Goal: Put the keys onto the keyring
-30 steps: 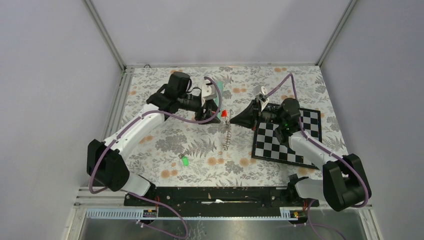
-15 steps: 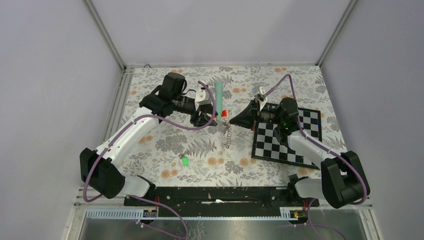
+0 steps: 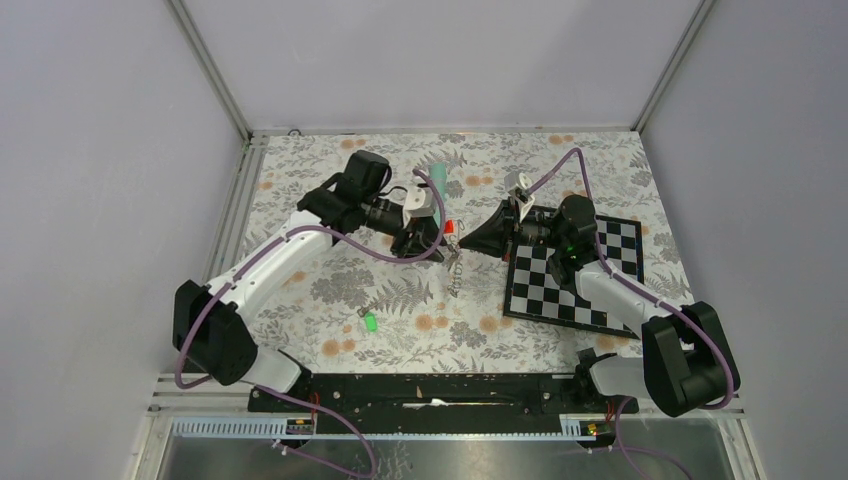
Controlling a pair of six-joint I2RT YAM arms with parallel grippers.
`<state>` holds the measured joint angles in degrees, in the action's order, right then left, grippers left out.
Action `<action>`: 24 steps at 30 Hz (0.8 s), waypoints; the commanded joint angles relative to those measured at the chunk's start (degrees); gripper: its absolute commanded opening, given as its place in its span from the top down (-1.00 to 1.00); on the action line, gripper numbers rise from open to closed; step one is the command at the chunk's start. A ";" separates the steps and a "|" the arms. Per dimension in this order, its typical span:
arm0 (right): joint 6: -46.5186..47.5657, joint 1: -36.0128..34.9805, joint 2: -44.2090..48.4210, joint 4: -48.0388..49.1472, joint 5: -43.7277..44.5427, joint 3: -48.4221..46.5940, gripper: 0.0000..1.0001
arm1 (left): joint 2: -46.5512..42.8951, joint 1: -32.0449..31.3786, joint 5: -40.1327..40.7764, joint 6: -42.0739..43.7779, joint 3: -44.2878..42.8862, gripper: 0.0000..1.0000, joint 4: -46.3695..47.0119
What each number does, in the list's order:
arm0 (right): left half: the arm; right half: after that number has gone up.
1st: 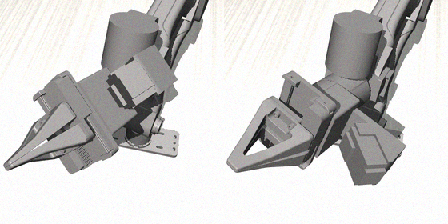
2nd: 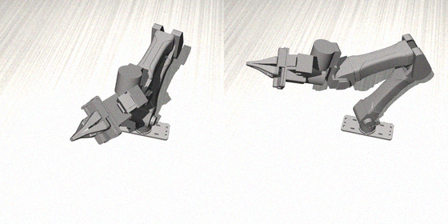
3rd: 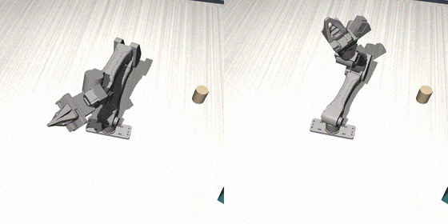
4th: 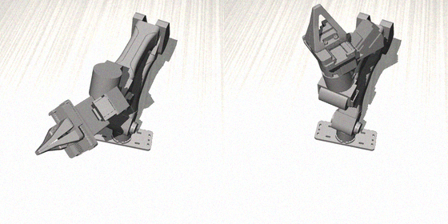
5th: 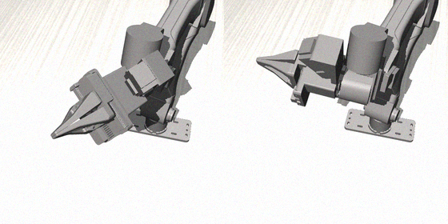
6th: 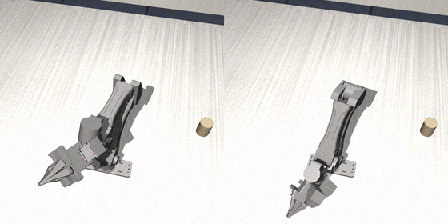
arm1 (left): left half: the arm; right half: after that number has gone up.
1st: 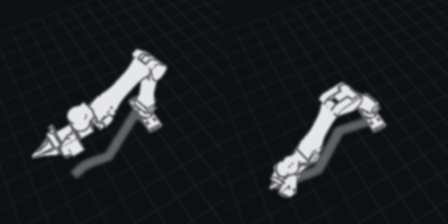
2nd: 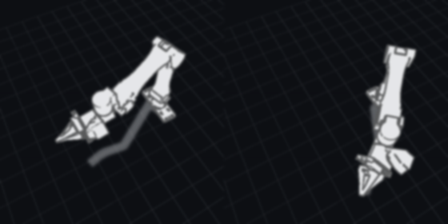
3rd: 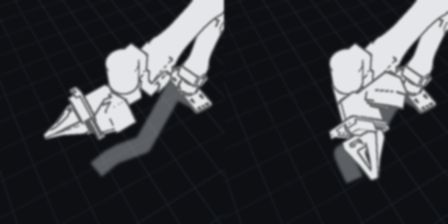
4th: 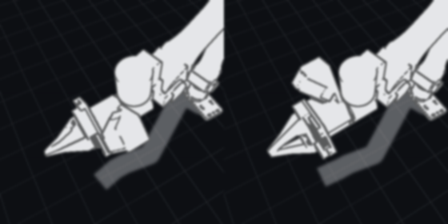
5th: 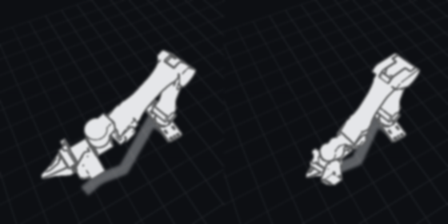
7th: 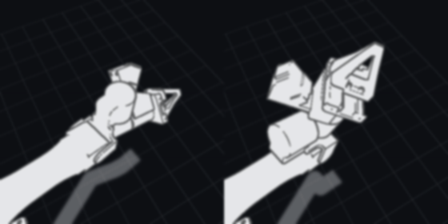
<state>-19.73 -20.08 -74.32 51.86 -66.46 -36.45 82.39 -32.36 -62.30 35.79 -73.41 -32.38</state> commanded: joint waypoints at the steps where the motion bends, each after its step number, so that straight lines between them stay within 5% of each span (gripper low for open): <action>1: 0.50 0.41 0.12 2.29 0.92 -0.29 1.00 | 2.04 -0.40 -0.35 0.41 -3.15 0.17 0.89; 24: 0.91 0.34 -0.41 2.03 1.06 -0.25 1.00 | 4.89 -1.92 -1.52 -2.93 -4.51 0.19 3.53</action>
<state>-19.70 -20.08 -74.46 51.81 -66.48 -36.45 87.00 -34.11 -61.78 33.91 -75.42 -31.55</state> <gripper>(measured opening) 0.017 0.411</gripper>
